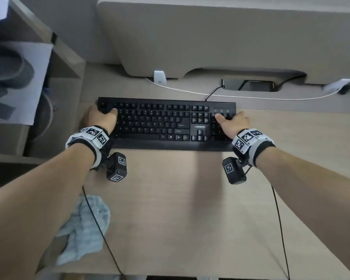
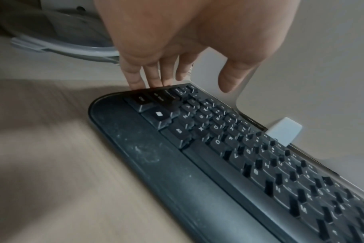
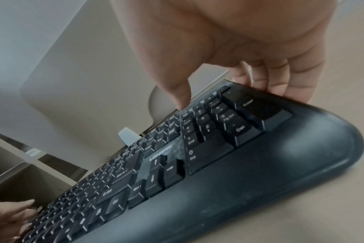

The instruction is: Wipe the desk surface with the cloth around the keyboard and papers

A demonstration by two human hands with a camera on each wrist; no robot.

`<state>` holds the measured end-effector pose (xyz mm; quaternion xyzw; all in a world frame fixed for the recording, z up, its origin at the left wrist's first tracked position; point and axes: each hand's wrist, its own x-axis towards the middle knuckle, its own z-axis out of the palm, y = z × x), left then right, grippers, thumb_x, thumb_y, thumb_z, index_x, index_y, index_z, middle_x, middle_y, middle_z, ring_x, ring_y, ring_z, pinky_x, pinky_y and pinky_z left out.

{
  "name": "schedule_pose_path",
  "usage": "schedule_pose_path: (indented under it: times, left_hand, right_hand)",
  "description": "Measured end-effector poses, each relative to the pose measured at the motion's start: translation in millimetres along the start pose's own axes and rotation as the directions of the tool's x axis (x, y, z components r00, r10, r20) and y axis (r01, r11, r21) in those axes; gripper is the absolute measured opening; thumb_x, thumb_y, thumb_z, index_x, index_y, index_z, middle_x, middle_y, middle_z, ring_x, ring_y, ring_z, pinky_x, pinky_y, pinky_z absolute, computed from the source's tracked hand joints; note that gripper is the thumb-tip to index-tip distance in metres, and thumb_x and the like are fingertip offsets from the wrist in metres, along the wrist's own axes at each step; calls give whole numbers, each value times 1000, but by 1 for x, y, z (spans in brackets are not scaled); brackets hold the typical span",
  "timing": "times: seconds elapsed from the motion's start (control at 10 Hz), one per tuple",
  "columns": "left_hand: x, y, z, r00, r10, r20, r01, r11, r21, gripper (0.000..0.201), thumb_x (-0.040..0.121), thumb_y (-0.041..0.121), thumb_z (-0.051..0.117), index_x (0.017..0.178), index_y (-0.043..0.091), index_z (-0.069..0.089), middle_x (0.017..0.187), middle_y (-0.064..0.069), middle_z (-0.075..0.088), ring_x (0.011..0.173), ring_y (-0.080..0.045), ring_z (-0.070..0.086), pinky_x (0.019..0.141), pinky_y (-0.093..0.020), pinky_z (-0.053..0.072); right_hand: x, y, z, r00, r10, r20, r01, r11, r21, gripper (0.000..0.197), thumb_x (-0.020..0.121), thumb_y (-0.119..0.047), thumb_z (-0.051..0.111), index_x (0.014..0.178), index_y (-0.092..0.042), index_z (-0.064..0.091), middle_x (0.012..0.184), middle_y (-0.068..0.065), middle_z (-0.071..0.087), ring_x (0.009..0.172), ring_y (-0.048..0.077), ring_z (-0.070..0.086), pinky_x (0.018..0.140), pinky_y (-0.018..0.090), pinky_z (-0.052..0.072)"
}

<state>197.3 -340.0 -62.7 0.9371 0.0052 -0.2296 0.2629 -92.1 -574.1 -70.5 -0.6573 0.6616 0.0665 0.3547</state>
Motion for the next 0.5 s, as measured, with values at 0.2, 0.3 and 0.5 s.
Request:
schedule_pose_path:
  times: [0.2, 0.3, 0.5]
  left_hand:
    - [19, -7, -11, 1000, 18, 10, -19, 1000, 24, 59, 62, 60, 55, 108, 24, 63, 108, -3, 68, 99, -32, 64, 92, -45, 51]
    - [18, -5, -11, 999, 40, -1, -40, 999, 33, 51, 73, 54, 58, 112, 22, 60, 111, -5, 67, 100, -33, 64, 91, -42, 50]
    - [-4, 5, -10, 997, 64, 48, -64, 998, -9, 58, 91, 33, 62, 140, 10, 42, 139, -13, 52, 126, -33, 51, 104, -37, 39]
  right_hand:
    - [-8, -29, 16, 1000, -14, -5, 14, 997, -77, 87, 88, -60, 56, 144, 2, 31, 143, 21, 39, 129, 37, 45, 104, 41, 38]
    - [-4, -28, 20, 1000, -11, 3, 11, 994, -109, 82, 88, -61, 57, 139, -1, 38, 139, 19, 43, 126, 36, 48, 102, 42, 40]
    - [-16, -29, 7, 998, -36, 56, 43, 990, -133, 71, 91, -57, 54, 135, -2, 44, 136, 18, 47, 120, 35, 52, 94, 38, 42]
